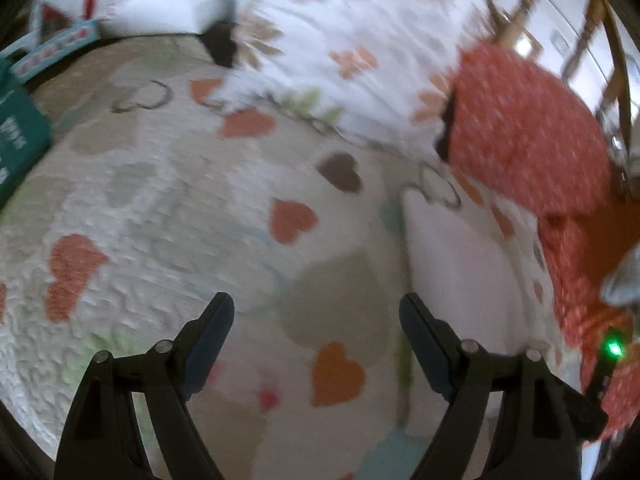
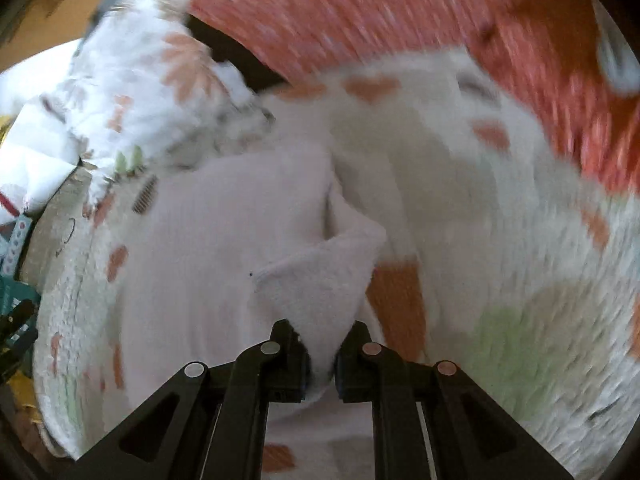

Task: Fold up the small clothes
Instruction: 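Grasp the cardigan edge with the right gripper and fold it over lengthwise, then lay the folded edge down and open the right gripper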

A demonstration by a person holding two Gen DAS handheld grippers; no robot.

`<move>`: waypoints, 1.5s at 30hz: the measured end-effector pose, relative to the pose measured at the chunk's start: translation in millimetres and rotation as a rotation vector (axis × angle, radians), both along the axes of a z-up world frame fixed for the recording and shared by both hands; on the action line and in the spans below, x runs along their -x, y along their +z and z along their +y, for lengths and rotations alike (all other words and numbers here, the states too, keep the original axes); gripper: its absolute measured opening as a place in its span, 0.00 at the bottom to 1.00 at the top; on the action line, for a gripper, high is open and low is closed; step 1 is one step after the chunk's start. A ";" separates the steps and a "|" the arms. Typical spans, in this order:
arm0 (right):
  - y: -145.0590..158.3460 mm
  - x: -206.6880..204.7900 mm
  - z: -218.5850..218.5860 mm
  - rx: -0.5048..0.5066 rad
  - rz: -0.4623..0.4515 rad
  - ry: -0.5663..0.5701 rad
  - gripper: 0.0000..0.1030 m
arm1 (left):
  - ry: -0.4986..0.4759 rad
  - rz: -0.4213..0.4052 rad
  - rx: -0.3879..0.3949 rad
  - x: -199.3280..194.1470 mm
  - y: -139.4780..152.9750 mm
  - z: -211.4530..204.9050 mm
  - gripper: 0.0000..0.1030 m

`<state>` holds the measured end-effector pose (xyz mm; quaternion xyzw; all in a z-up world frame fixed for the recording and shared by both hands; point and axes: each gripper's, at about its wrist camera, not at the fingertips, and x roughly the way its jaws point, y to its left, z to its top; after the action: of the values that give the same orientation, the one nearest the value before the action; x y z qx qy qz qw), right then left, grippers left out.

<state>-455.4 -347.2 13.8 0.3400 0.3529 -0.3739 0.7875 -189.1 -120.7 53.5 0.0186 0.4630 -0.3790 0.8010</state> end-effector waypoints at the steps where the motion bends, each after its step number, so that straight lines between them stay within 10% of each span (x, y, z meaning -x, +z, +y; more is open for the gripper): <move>1: -8.2 5.7 -2.2 -0.039 -0.028 0.005 0.11 | -0.017 -0.002 -0.013 5.9 -3.8 -7.6 0.81; 23: 0.4 85.2 -9.0 0.020 -0.009 -0.083 0.34 | -0.255 0.005 -0.211 78.8 -66.5 -84.1 0.84; 30: 31.2 34.2 -2.2 0.058 -0.107 0.089 0.34 | -0.224 0.009 -0.174 75.6 -60.2 -74.6 0.86; 36: -10.1 -32.1 -25.0 -0.008 -0.047 0.189 0.29 | -0.128 -0.149 -0.078 85.0 -21.7 -36.6 0.86; 45: -29.6 27.1 23.4 0.015 0.075 0.176 0.36 | 0.140 -0.614 0.073 152.3 76.9 59.1 1.00</move>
<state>-482.5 -323.8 -15.9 0.2872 0.4080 -0.3183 0.8061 -341.4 -61.6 130.4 0.0715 0.1855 -0.3161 0.9277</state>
